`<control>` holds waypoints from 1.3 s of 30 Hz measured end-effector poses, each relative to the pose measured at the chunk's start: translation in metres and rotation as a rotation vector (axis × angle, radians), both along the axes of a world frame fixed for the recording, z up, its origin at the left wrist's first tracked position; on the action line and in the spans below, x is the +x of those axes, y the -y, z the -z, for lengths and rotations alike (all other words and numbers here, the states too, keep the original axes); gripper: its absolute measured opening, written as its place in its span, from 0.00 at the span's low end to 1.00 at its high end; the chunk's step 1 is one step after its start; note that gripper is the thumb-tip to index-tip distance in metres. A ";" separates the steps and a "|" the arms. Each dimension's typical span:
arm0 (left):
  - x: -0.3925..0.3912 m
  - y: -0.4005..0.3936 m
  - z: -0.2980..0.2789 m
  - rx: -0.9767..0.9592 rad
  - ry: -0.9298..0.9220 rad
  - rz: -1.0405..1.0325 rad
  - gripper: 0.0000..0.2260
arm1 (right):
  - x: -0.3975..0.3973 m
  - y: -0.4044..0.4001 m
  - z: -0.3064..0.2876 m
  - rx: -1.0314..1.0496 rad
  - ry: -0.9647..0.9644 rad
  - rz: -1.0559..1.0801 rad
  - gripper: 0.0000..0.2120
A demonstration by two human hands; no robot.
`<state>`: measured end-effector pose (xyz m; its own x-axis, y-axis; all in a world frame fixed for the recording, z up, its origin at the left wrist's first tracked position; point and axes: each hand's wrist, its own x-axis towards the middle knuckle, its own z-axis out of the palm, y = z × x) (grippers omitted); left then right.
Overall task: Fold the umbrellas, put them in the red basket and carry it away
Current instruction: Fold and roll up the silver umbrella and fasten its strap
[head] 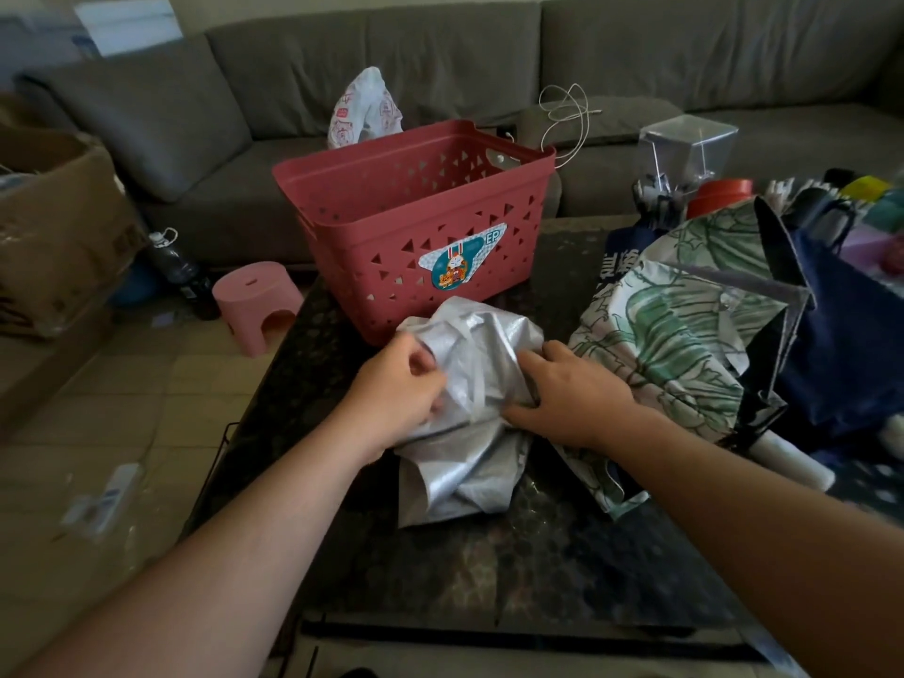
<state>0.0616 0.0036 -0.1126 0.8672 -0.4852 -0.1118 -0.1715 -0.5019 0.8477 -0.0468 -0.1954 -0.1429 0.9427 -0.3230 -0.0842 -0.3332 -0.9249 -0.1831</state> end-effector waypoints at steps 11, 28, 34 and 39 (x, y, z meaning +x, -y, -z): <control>-0.020 -0.014 0.009 -0.123 0.361 0.231 0.33 | -0.003 0.000 -0.017 0.087 0.215 0.017 0.20; -0.061 -0.044 -0.003 -0.237 0.543 0.386 0.19 | -0.034 -0.008 -0.070 1.451 0.014 0.568 0.15; -0.064 -0.042 -0.006 -0.169 0.414 0.236 0.09 | -0.038 -0.014 -0.062 1.504 -0.106 0.532 0.39; -0.060 -0.039 -0.014 0.128 -0.589 0.157 0.41 | -0.041 -0.021 -0.067 1.366 0.079 0.537 0.31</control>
<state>0.0015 0.0430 -0.0986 0.5619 -0.5526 -0.6155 0.2265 -0.6129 0.7570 -0.0878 -0.1742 -0.0755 0.7544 -0.3418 -0.5603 -0.5216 0.2060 -0.8279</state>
